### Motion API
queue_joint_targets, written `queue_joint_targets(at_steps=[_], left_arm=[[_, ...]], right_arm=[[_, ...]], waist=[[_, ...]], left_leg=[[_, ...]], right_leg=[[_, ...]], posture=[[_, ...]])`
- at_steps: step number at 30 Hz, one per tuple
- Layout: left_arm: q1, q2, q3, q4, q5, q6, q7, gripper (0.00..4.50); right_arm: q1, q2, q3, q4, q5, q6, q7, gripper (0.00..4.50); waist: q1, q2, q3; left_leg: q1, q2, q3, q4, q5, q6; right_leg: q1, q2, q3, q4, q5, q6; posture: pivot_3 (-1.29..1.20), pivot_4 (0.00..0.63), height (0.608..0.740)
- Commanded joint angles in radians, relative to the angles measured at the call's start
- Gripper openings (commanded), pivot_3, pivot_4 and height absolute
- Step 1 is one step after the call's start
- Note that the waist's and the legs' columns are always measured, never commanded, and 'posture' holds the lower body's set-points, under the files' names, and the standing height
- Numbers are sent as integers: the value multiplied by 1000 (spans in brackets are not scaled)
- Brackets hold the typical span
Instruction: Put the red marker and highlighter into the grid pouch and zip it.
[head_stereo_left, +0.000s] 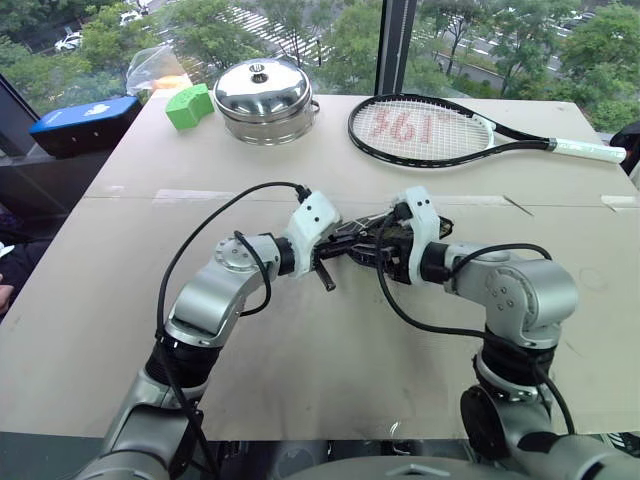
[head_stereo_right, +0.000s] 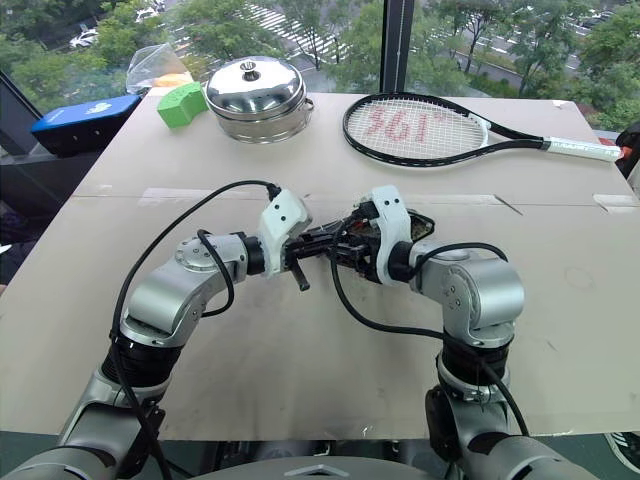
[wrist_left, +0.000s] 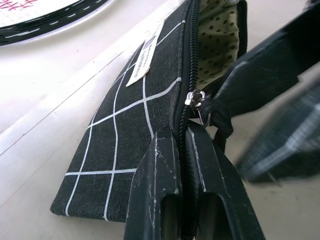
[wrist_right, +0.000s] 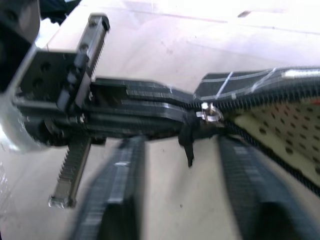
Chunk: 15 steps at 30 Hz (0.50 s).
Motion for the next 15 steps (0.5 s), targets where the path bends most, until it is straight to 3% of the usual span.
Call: queue_joint_targets(at_steps=[1,10,14,15], left_arm=[[-5,6,7,-52,-11,-4,-4,0],[2,14,-1,-65,-12,-8,-5,0],[5,16,-2,-73,-17,-8,-7,0],[6,16,-2,-75,-17,-8,-7,0]], right_arm=[[-24,17,-28,-6,34,-10,-28,1697],[-32,18,-37,40,71,-33,-94,1697],[-31,16,-40,54,91,-43,-119,49],[-31,14,-40,55,97,-45,-122,49]], waist=[[-1,0,0],[-2,0,0],[-2,0,0],[-2,0,0]], left_leg=[[0,0,0,0,0,0],[0,0,0,0,0,0],[0,0,0,0,0,0],[0,0,0,0,0,0]], right_leg=[[0,0,0,0,0,0],[0,0,0,0,0,0],[0,0,0,0,0,0],[0,0,0,0,0,0]], posture=[[0,150,740],[0,150,740],[0,150,740],[0,150,740]])
